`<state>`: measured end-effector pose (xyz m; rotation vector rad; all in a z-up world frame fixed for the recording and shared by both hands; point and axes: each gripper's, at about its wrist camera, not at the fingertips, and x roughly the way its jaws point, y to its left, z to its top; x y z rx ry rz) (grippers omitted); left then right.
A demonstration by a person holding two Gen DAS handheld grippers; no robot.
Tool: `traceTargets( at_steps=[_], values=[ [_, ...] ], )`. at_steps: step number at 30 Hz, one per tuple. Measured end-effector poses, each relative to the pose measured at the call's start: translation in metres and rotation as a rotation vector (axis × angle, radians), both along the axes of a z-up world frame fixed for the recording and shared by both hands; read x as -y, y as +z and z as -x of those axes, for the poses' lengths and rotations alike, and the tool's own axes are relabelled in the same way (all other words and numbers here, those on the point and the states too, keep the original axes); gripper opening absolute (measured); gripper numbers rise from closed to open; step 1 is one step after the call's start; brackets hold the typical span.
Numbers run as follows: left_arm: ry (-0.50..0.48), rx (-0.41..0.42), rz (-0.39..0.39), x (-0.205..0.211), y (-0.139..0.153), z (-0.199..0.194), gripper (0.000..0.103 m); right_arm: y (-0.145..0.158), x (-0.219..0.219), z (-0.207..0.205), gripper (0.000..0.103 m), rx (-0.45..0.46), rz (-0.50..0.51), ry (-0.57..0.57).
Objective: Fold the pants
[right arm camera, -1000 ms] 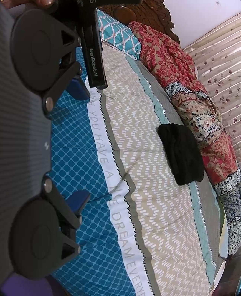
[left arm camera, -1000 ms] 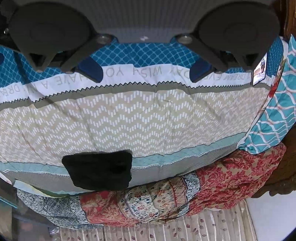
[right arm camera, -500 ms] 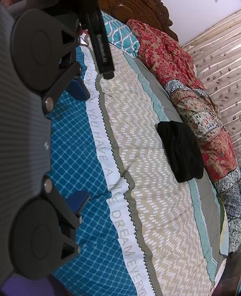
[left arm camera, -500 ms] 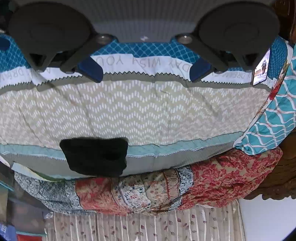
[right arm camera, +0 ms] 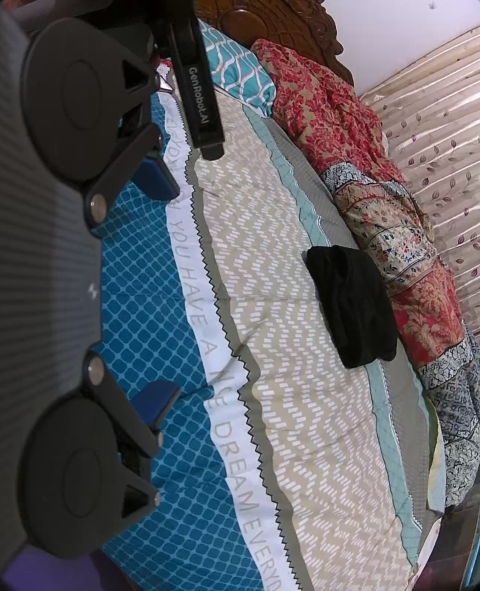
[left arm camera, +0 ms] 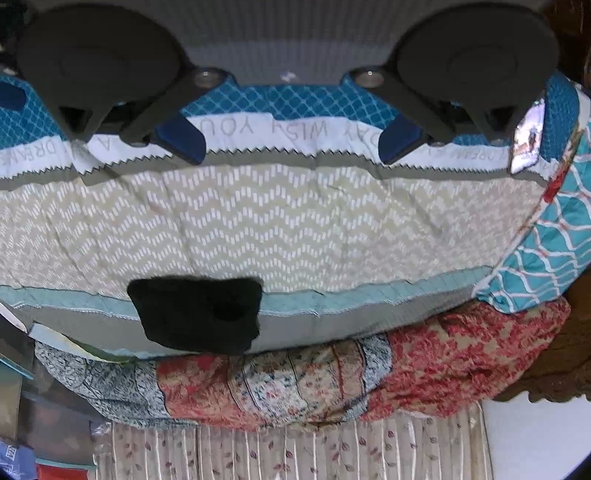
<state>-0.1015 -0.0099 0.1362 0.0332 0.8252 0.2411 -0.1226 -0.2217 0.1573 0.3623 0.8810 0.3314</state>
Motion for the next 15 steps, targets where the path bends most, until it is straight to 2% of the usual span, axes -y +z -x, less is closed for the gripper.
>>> traceTargets(
  at_steps=[15],
  values=[
    [-0.026,-0.084,0.006,0.003,-0.016,-0.004,0.103,0.0,0.002,-0.001,0.103,0.0,0.001,-0.006]
  ],
)
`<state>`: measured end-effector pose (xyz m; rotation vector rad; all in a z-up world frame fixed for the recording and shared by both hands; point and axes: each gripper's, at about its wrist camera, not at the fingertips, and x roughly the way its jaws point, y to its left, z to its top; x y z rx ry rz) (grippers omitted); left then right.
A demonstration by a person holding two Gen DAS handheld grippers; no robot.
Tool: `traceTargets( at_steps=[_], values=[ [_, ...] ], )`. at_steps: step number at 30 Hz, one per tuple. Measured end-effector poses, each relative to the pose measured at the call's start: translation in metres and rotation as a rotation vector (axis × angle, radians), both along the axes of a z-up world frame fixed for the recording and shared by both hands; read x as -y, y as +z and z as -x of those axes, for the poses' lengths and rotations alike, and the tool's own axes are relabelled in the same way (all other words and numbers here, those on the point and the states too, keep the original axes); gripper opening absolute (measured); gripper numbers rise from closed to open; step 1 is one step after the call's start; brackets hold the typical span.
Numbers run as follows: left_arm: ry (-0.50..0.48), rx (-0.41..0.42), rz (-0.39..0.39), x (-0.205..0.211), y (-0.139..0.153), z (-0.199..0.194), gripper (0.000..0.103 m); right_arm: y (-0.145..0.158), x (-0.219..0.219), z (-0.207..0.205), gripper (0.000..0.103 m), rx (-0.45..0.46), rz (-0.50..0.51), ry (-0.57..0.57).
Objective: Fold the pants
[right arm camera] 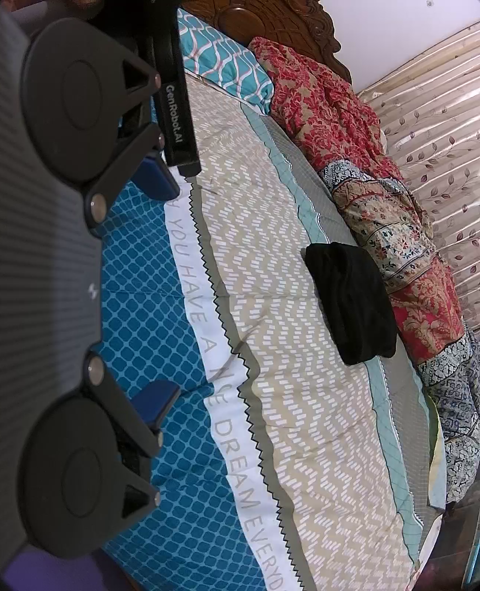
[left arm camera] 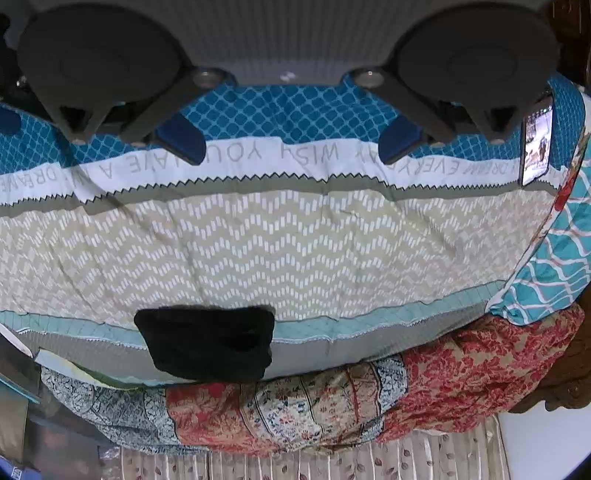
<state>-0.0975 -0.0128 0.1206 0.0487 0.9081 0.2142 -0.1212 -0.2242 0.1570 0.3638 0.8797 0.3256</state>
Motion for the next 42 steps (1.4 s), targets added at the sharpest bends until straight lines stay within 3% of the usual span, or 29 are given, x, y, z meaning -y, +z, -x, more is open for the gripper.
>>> traceTargets(
  at_steps=[25,42],
  values=[
    [0.009,-0.063,-0.008,-0.004,-0.013,-0.002,0.103,0.0,-0.001,0.0,0.103,-0.002,0.006,0.0],
    [0.013,-0.042,-0.102,-0.003,-0.011,-0.002,0.103,0.0,-0.002,0.0,0.103,-0.001,0.006,-0.001]
  ],
)
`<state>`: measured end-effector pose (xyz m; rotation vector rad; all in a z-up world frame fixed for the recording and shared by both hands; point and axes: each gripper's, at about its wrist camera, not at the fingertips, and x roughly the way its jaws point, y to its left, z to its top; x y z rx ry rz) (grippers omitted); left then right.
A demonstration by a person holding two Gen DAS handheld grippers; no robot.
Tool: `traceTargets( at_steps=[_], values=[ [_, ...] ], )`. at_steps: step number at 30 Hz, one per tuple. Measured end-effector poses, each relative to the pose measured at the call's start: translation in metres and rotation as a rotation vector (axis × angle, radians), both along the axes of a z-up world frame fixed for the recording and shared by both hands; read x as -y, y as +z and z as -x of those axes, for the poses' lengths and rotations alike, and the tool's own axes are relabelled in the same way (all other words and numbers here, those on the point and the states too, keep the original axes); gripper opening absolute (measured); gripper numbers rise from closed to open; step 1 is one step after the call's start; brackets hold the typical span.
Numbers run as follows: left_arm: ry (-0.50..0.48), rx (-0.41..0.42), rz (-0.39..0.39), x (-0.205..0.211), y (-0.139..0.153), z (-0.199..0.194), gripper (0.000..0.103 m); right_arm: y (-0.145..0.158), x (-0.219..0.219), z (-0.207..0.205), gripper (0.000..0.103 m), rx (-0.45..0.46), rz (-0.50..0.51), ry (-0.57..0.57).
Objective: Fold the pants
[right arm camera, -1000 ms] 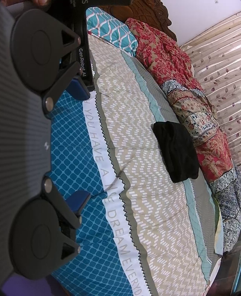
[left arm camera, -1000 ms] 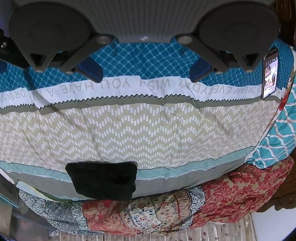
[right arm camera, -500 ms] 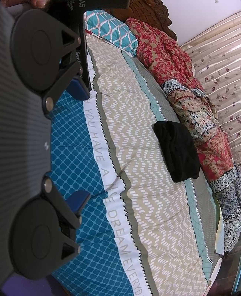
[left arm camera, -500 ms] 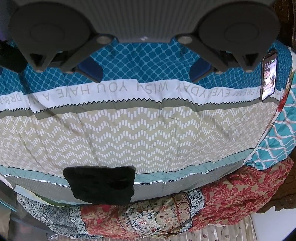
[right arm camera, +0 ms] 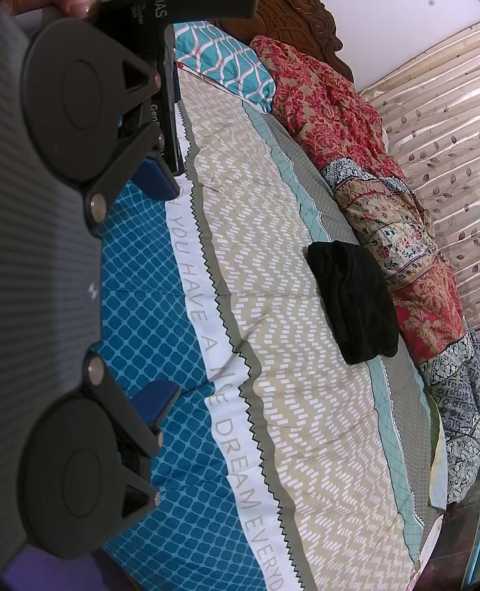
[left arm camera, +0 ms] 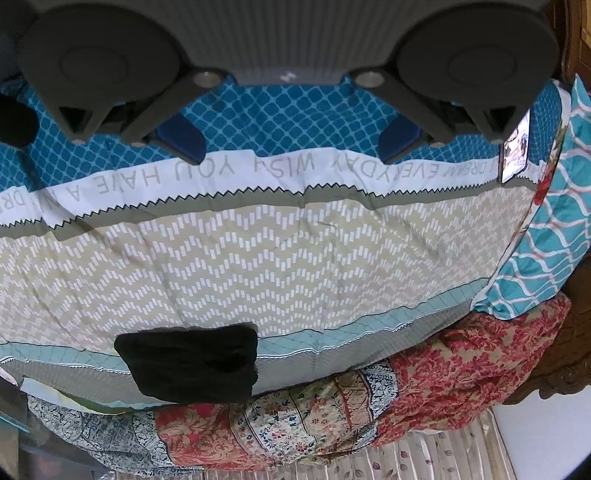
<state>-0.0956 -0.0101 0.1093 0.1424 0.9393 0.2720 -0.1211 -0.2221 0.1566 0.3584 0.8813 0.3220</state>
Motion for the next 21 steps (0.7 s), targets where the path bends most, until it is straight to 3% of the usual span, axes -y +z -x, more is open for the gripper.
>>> traceTargets(
  at_steps=[21],
  values=[
    [-0.022,-0.064,0.052,0.003,-0.011,-0.002,0.103,-0.006,0.005,-0.003,0.103,-0.012,-0.007,0.003]
  ],
)
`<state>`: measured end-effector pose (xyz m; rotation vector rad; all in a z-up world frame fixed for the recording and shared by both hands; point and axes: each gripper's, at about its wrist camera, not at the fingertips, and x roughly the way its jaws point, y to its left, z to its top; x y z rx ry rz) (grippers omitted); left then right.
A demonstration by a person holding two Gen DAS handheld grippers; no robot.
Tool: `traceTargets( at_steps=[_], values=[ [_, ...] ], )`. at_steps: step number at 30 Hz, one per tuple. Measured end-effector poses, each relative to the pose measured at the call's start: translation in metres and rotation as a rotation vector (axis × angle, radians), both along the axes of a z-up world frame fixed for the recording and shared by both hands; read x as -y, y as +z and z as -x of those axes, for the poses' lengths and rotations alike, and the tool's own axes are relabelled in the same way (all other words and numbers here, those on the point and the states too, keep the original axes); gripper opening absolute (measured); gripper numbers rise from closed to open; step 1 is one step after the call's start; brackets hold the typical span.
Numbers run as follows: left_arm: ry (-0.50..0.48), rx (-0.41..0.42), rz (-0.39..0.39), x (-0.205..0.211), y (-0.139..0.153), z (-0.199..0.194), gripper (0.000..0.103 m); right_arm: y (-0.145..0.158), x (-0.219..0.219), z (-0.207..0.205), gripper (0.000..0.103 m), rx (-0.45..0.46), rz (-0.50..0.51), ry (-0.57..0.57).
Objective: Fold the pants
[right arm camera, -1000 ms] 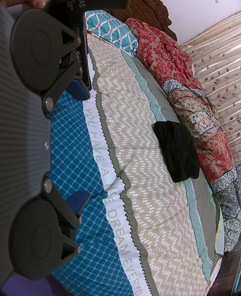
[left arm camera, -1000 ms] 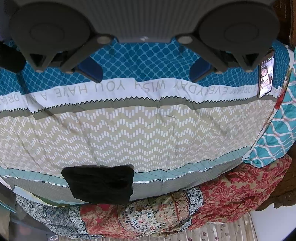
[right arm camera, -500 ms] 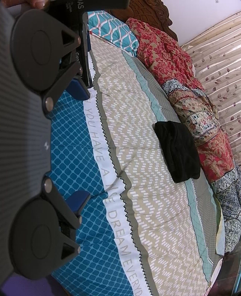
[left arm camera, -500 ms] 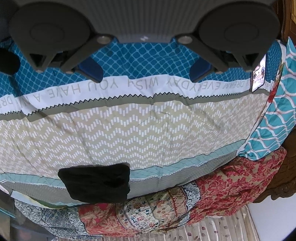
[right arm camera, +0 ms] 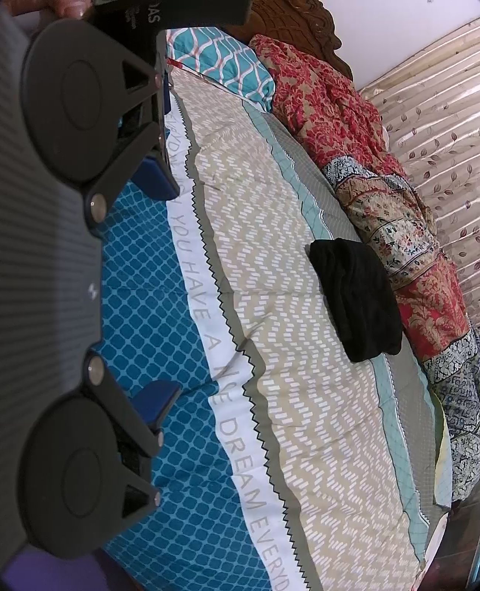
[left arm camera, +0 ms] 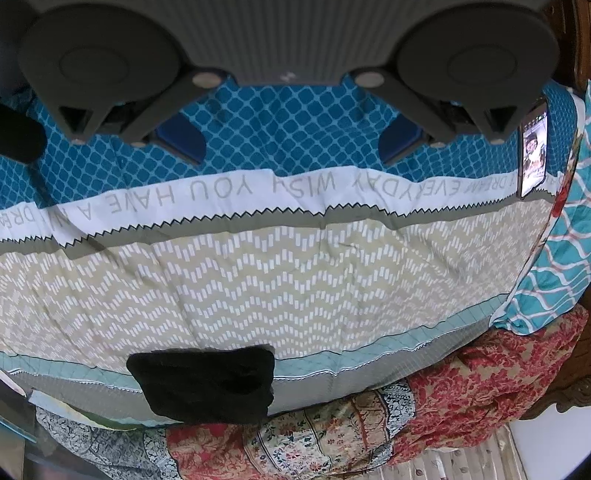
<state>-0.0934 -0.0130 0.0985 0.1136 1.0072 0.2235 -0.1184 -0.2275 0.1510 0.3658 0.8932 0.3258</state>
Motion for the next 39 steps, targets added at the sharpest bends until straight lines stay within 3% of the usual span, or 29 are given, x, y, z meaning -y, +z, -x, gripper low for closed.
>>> traceTargets(
  at_steps=[39],
  values=[
    [0.009,-0.057,0.023,0.002,-0.014,-0.006,0.103,-0.007,0.004,-0.004,0.103,-0.027,-0.004,0.005]
  ],
)
